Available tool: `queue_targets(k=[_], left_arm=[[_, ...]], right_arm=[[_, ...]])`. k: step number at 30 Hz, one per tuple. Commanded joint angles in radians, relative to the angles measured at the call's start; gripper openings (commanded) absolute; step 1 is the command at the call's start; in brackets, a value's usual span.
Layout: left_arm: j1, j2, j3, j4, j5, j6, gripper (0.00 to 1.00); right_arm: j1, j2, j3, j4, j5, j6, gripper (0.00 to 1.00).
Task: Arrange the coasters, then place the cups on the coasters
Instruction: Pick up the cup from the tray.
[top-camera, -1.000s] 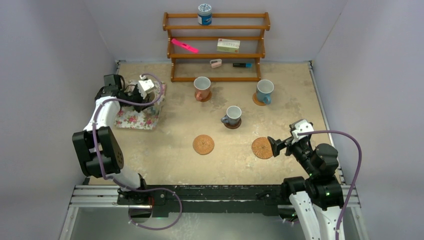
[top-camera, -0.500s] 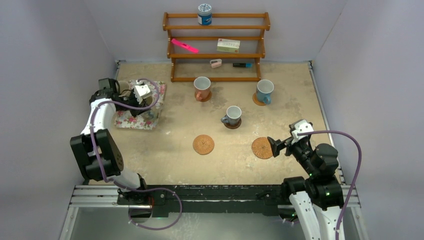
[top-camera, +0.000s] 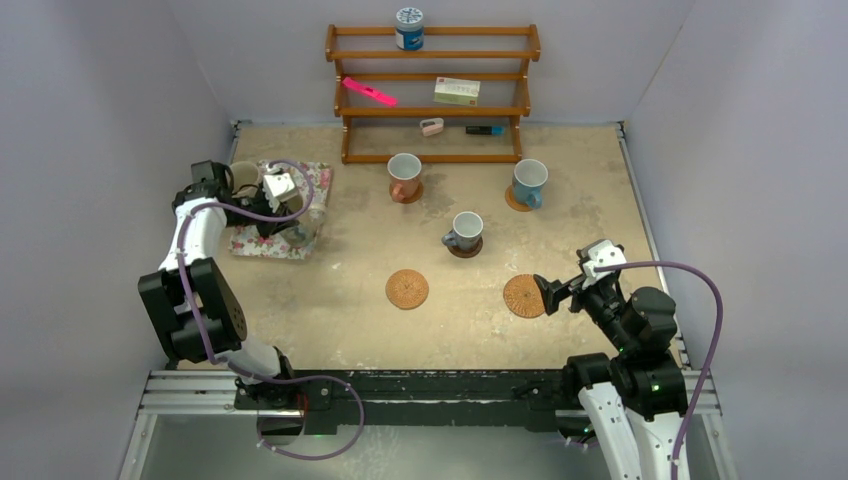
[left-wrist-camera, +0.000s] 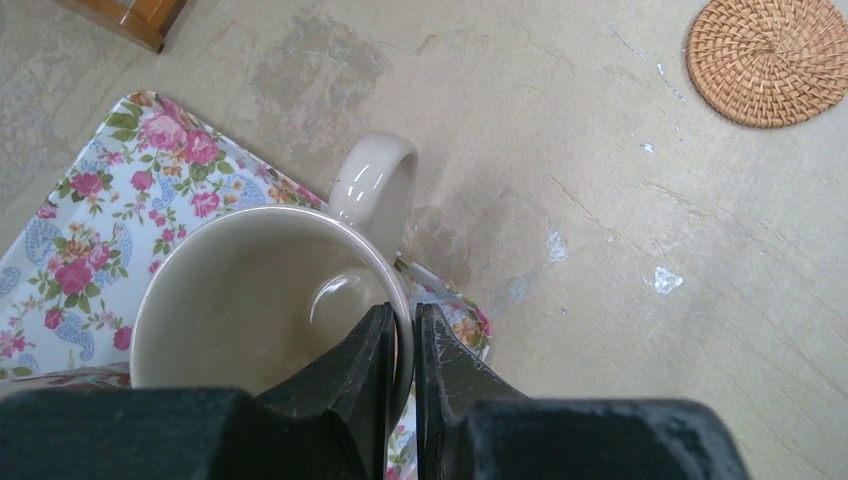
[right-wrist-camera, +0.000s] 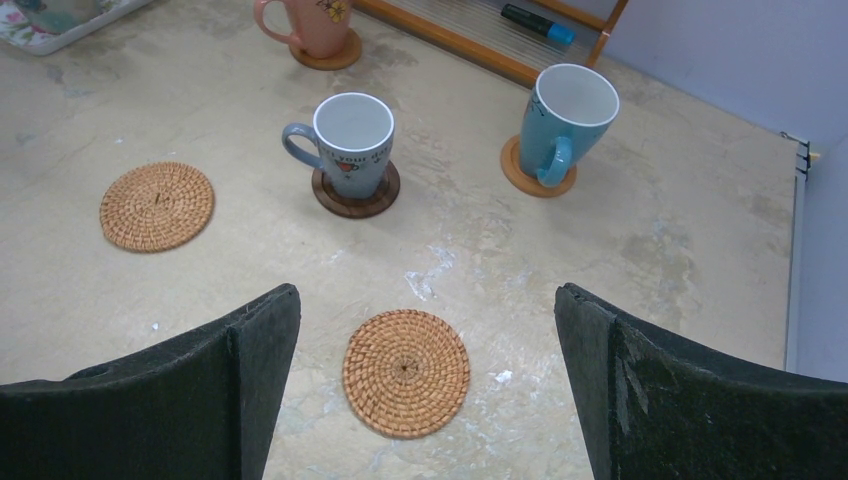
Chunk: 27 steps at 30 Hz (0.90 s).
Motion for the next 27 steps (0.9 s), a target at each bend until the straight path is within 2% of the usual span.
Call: queue_targets(k=[1, 4, 9, 19, 27], left_arm=[[0.013, -0.018, 0.018, -0.073, 0.038, 0.036, 0.11], [0.014, -0.02, 0.024, -0.074, 0.047, 0.032, 0.0], [0.015, -0.033, 0.03, -0.046, 0.068, -0.011, 0.0], [0.017, -0.152, -0.024, 0.221, 0.082, -0.279, 0.0], [0.016, -0.198, -0.016, 0.263, 0.099, -0.348, 0.0]], right_arm=[[0.005, -0.012, -0.002, 0.003, -0.023, -0.015, 0.99], [0.005, -0.011, -0.002, 0.003, -0.023, -0.015, 0.99], [0.005, -0.012, -0.002, 0.003, -0.024, -0.015, 0.99], [0.005, -0.014, -0.002, 0.003, -0.024, -0.017, 0.99], [0.005, -0.015, -0.002, 0.002, -0.025, -0.017, 0.99]])
